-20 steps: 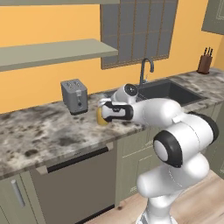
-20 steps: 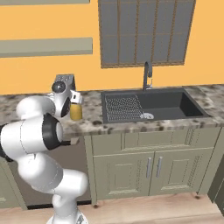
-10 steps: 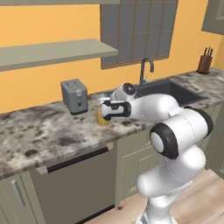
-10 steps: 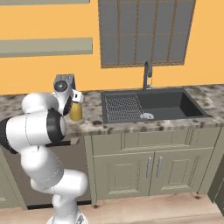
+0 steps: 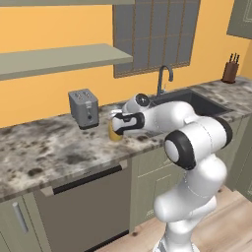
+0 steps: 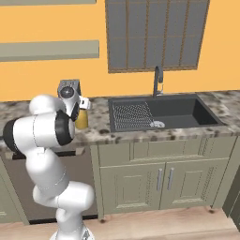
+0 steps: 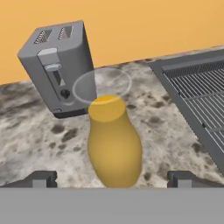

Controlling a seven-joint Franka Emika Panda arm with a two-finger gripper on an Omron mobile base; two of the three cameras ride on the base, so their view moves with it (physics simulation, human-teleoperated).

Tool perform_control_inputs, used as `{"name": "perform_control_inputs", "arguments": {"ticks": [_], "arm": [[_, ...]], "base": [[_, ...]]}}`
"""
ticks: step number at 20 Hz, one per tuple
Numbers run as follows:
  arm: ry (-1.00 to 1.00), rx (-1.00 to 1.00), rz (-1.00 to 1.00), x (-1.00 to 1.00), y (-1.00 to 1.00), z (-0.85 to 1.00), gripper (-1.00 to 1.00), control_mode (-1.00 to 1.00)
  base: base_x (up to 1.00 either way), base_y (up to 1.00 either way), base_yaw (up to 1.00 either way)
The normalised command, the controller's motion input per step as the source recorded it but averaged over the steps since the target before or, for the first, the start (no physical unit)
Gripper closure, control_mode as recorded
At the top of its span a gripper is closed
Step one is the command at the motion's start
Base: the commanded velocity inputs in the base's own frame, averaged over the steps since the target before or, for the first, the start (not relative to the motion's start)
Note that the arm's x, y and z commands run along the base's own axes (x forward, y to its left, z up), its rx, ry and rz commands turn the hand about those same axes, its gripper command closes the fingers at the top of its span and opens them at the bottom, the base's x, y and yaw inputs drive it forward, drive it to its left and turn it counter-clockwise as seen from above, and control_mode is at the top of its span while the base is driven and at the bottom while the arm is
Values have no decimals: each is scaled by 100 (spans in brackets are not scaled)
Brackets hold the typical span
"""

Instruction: Place the pitcher and cup on the dining counter for serving.

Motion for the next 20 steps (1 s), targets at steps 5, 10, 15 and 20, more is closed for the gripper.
{"name": "perform_control_inputs", "arguments": {"ticks": [5,10,15,20], "arm": [[0,-1,0,21,8,-11,-100,-100],[0,-2,0,18,10,-13,-100,-100],[0,-2,0,22,10,-9,-100,-100],[0,-2,0,24,8,-6,-100,-100]], "base": [[0,0,0],[0,0,0],[0,0,0],[0,0,0]]}}
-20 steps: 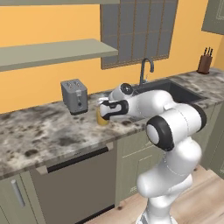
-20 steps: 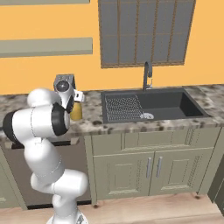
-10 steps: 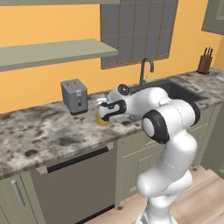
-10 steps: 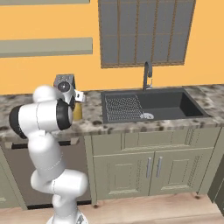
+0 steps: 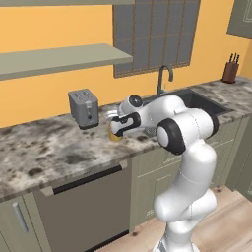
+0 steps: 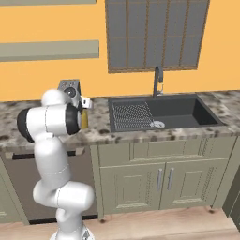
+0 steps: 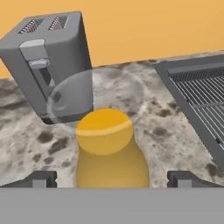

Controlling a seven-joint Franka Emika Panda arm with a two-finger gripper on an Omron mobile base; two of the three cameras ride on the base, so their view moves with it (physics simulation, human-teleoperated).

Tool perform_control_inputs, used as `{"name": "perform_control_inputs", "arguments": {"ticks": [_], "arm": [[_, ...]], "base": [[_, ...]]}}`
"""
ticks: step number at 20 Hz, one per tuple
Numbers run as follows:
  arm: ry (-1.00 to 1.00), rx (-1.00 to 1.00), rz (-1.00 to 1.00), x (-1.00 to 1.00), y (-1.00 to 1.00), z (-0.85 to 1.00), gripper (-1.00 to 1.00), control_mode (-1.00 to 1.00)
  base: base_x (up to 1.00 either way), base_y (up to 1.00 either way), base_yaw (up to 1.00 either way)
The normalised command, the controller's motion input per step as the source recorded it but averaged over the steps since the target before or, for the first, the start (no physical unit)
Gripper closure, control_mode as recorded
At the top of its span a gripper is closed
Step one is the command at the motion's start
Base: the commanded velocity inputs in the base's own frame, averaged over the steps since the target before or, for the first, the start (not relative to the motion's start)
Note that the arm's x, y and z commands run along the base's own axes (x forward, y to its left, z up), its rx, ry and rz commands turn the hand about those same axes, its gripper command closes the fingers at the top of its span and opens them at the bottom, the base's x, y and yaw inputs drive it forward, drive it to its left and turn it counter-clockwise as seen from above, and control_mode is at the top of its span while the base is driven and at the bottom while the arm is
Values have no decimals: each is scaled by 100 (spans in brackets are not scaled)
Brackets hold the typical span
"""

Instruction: Place the pitcher and cup on the dining counter for serving.

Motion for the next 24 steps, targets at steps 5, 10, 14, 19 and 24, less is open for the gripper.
{"name": "perform_control_inputs", "arguments": {"ticks": [5,10,14,19,24], "arm": [[0,-2,0,18,5,-6,-100,-100],[0,-1,0,15,4,-8,-100,-100],[0,-1,0,21,2,-10,-100,-100],[0,0,0,19,0,-9,100,-100],[0,0,0,10,0,-5,100,-100]], "base": [[0,0,0],[0,0,0],[0,0,0],[0,0,0],[0,0,0]]}}
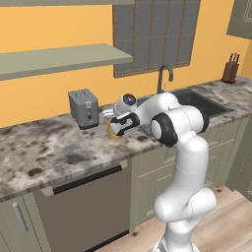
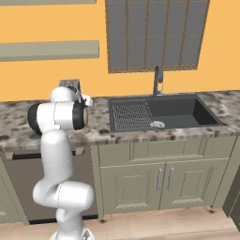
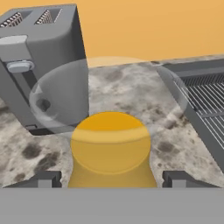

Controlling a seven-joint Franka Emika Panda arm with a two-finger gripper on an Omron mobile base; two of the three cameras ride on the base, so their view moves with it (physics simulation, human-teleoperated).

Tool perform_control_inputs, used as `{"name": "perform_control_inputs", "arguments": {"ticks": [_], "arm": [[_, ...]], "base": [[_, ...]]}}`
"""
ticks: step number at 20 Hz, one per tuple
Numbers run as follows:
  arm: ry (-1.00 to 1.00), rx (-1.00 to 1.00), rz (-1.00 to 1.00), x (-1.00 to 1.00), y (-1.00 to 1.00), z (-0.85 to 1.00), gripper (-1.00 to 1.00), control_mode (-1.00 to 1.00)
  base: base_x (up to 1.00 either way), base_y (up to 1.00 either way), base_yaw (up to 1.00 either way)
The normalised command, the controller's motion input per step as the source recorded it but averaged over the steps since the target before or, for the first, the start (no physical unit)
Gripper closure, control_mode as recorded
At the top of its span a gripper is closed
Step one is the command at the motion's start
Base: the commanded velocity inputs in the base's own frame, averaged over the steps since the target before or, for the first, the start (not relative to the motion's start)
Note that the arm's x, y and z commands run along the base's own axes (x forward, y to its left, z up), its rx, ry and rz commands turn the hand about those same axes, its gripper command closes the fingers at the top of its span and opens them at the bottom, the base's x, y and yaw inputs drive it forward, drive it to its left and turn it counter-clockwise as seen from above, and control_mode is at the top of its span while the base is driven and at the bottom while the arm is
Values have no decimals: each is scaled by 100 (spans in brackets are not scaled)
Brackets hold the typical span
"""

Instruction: Place the pitcher and cup on the dining counter for serving.

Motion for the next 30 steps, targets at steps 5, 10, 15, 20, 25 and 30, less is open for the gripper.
{"name": "perform_control_inputs", "arguments": {"ticks": [5,10,15,20,25,30], "arm": [[0,0,0,0,0,0,100,-100],[-10,0,0,-29,0,7,100,-100],[-27,0,0,-64,0,66,100,-100],[-29,-2,0,-70,0,99,100,-100],[-22,-5,0,-86,0,100,100,-100],[-3,-1,0,-100,-4,100,100,-100]], "base": [[0,0,0],[0,0,0],[0,0,0],[0,0,0],[0,0,0],[0,0,0]]}}
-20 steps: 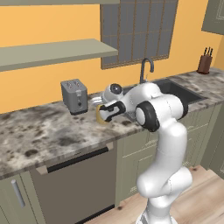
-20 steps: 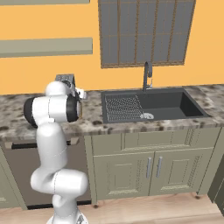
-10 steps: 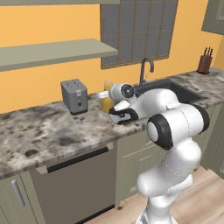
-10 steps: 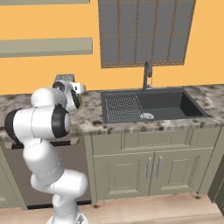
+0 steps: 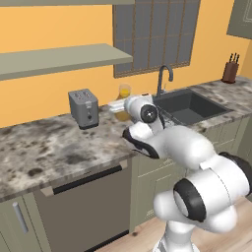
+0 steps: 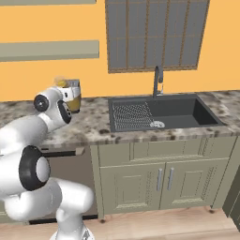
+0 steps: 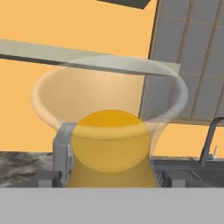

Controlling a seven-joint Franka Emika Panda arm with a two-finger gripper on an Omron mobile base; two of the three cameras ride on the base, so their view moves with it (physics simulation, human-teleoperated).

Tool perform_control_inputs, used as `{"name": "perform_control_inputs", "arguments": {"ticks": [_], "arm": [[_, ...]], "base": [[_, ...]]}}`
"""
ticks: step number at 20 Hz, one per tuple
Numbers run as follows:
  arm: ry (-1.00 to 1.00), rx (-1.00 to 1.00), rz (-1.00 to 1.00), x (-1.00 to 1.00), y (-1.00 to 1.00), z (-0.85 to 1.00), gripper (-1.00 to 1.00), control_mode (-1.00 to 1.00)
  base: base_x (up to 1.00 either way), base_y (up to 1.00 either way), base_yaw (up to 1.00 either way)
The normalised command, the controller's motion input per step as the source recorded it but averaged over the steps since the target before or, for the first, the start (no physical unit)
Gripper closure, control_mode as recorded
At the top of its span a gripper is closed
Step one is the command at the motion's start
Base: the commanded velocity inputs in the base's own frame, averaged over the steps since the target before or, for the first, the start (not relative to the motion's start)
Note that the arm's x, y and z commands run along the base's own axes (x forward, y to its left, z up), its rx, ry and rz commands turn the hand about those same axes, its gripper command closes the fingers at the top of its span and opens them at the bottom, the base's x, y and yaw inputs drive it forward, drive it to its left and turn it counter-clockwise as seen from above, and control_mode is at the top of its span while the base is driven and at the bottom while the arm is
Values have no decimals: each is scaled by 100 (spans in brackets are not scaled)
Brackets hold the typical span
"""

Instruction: Place the pitcher and cup on the dining counter for serving.

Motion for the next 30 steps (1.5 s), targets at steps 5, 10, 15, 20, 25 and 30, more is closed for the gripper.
{"name": "perform_control_inputs", "arguments": {"ticks": [5,10,15,20,25,30], "arm": [[22,0,0,-100,-13,100,100,-100],[44,0,0,-91,-16,89,100,-100],[42,1,4,-37,-17,41,100,-100],[0,0,0,0,0,0,100,-100],[0,0,2,-6,-9,-1,100,100],[0,0,0,0,0,0,100,100]], "base": [[0,0,0],[0,0,0],[0,0,0],[0,0,0],[-4,-10,4],[-21,-61,50]]}}
